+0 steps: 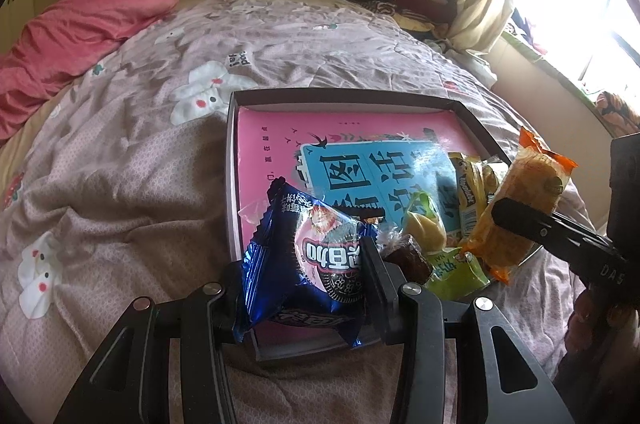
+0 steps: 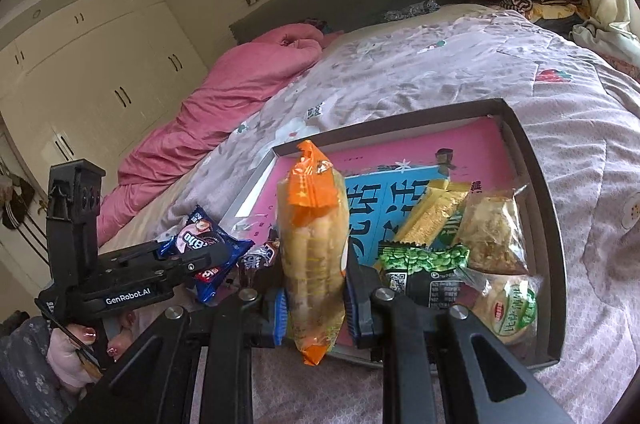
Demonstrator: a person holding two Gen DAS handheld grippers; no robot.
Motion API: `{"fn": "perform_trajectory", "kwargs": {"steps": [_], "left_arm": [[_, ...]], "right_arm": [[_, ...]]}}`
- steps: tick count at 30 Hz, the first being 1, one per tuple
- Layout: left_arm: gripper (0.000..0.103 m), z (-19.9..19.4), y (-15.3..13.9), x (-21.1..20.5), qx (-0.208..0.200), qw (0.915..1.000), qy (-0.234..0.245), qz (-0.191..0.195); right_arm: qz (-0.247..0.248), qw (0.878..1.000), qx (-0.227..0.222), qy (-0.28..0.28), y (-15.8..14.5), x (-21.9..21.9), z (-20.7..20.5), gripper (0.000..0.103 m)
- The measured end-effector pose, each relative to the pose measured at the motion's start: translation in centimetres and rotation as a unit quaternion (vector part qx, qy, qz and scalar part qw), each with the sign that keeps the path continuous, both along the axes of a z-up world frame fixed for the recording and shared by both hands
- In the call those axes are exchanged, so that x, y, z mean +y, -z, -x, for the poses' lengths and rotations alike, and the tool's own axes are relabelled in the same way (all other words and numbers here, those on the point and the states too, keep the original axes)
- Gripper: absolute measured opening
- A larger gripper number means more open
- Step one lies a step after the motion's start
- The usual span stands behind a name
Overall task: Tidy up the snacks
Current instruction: 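Carry the blue bag and orange bread over the tray with both grippers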
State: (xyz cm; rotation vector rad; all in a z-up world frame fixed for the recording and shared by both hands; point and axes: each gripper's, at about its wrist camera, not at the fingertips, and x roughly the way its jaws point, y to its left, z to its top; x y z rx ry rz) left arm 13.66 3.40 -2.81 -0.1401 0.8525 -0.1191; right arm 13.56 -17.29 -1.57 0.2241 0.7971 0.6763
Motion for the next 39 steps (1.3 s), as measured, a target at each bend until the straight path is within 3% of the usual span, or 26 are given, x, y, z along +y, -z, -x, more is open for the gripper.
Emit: {"fn": "perform_trajectory", "kwargs": {"steps": [9,16,24,32,39], "left_arm": [[0.047,0.0,-0.1,0.0,-0.001,1.0,-0.001,0.001],[0.047,0.0,-0.2,0.0,-0.003,1.0,-0.001,-0.001],[0.047,0.0,-0.2,0.1,-0.004,1.0,-0.002,-0.002],[0.047,0.0,-0.2,0.1,-0.004,1.0,-0.003,-0.003],[0.047,-0.1,-0.2,-0.1,-0.003,1.0,-0.002,-0.003]], "right_arm": [[0.0,1.0,-0.006,-0.025,-0.3,1.3,0.4,0.024],[-0.033,0.999,0.005,-0.032,-0.3,1.7,0.2,0.024],[-0.044,0.999,0.007,-0.002,0.1,1.6,-0.9,0.024],[-0.026,0.998,-0.035,0.056,-1.0,0.9,-1.0,0.025],[-0.001,0.998,-0.017,0.061,0.0,0.6,-0.7,0.025]]}}
